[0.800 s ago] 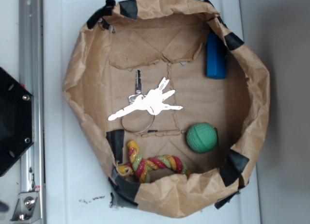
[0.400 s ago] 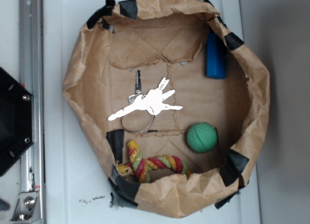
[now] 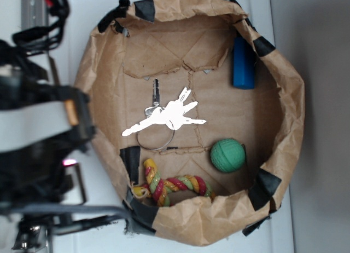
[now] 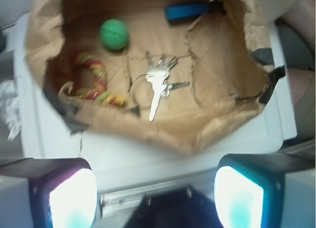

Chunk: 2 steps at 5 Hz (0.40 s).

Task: Grab the silver keys.

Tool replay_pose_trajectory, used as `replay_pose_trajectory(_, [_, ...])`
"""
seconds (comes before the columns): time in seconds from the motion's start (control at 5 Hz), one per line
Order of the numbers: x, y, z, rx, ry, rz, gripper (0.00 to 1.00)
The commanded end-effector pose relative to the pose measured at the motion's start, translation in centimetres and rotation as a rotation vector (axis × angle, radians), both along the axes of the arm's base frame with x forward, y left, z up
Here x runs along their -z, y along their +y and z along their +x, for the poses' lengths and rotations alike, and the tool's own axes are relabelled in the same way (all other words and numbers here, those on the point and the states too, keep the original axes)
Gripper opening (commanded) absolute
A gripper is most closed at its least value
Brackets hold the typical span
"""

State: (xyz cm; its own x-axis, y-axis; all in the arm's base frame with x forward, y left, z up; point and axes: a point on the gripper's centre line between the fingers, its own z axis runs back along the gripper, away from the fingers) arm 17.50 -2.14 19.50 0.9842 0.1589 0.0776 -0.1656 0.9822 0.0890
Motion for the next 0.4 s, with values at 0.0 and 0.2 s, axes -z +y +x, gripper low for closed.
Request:
replay_pose_trajectory(0.0, [2.1,0.9,5.2,-0.06,-0.039,0.013,1.0])
replay_pose_trajectory(0.2, [3.7,0.6,6.9,-0.03,-0.051,-0.007,1.0])
